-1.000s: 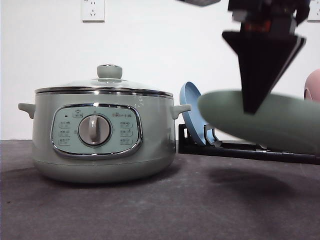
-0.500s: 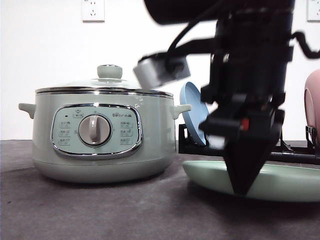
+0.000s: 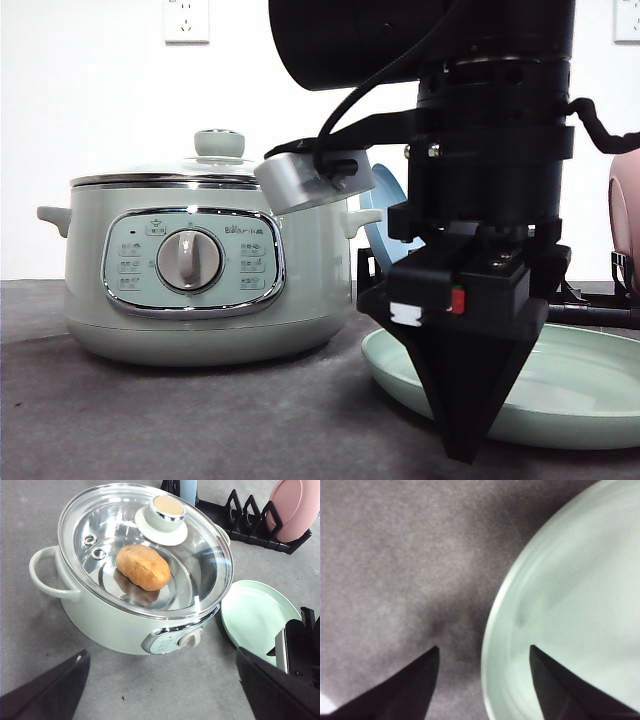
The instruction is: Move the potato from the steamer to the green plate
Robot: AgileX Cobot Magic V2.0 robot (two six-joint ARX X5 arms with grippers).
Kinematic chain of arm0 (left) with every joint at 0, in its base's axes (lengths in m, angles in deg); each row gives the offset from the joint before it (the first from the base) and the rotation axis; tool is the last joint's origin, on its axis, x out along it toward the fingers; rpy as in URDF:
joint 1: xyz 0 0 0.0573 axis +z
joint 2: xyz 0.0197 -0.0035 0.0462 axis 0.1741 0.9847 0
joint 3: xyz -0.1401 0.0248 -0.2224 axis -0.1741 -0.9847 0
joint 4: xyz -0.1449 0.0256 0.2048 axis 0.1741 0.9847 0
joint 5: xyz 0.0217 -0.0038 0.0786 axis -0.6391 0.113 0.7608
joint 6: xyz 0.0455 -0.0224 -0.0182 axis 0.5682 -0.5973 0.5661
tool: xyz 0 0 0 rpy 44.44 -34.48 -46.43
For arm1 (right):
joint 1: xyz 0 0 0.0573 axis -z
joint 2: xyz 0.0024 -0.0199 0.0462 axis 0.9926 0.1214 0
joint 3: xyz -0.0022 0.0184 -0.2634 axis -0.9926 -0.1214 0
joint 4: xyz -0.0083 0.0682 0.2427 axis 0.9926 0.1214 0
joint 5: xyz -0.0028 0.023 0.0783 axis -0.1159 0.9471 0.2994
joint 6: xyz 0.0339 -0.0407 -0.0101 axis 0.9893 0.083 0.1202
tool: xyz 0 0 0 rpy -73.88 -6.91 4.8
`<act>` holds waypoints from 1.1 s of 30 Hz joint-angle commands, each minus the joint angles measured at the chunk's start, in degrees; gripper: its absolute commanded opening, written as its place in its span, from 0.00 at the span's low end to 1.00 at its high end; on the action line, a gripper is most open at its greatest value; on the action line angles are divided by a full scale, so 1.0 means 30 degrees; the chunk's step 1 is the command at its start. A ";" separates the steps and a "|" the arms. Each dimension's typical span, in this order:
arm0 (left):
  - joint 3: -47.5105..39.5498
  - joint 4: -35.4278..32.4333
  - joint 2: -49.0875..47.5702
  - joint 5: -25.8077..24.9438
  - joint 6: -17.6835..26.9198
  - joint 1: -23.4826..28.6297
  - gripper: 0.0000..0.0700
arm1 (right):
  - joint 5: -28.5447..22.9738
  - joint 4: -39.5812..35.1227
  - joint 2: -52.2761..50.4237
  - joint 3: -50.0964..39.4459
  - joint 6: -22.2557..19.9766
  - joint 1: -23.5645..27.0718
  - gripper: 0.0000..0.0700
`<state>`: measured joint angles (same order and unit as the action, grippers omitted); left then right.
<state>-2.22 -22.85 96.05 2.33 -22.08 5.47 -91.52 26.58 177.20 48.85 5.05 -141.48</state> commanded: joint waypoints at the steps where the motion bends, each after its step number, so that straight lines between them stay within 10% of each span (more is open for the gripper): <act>1: 0.0415 -0.0127 0.0080 -0.0044 0.0306 -0.0044 0.85 | 0.0120 -0.0058 0.0342 0.0220 0.0561 -0.0240 0.56; 33: 0.0415 -0.0144 0.0298 -0.0044 -0.0248 -0.0044 0.85 | 0.1214 0.0718 -0.8499 0.3601 0.0599 0.2159 0.66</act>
<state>-2.22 -22.85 96.47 2.33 -22.57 5.47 -88.24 28.81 151.61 58.43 7.54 -135.09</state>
